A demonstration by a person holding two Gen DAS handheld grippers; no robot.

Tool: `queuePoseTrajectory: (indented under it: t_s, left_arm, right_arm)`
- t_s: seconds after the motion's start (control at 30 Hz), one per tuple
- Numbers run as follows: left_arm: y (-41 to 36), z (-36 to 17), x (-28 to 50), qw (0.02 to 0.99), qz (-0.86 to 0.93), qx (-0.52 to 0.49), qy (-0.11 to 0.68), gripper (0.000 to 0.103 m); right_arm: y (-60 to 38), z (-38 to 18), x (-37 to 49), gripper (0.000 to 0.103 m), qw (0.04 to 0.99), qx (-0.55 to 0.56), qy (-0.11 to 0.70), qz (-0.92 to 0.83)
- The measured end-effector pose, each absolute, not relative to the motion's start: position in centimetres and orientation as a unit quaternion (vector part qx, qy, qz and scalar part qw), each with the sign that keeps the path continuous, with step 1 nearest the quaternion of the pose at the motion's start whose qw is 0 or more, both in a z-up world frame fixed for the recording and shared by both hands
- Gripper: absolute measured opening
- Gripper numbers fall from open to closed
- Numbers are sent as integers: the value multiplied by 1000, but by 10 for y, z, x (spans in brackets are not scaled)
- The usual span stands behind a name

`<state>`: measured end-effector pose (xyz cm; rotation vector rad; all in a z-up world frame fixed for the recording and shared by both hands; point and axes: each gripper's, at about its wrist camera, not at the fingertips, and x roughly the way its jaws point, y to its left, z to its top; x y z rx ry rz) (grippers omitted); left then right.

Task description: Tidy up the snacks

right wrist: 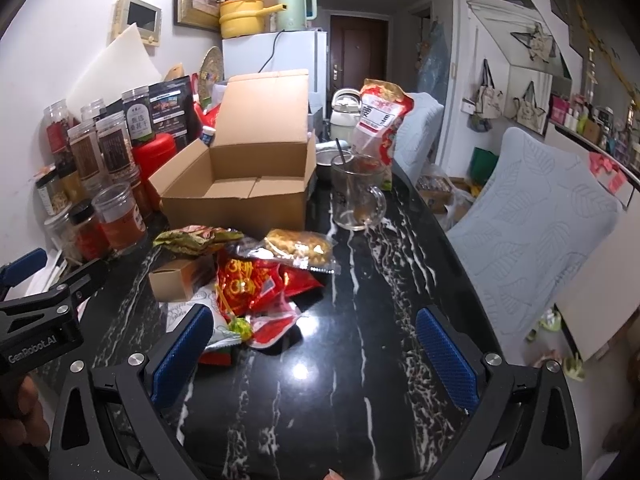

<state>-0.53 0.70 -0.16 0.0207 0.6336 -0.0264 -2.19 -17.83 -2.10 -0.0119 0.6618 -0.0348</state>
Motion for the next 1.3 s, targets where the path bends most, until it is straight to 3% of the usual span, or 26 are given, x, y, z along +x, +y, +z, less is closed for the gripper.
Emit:
queuePoseTrajectory:
  t_s: [1.3]
  left_arm:
    - [2, -3, -9, 949, -12, 29, 315, 103]
  right_arm:
    - [-175, -22, -23, 103, 945, -10, 325, -13]
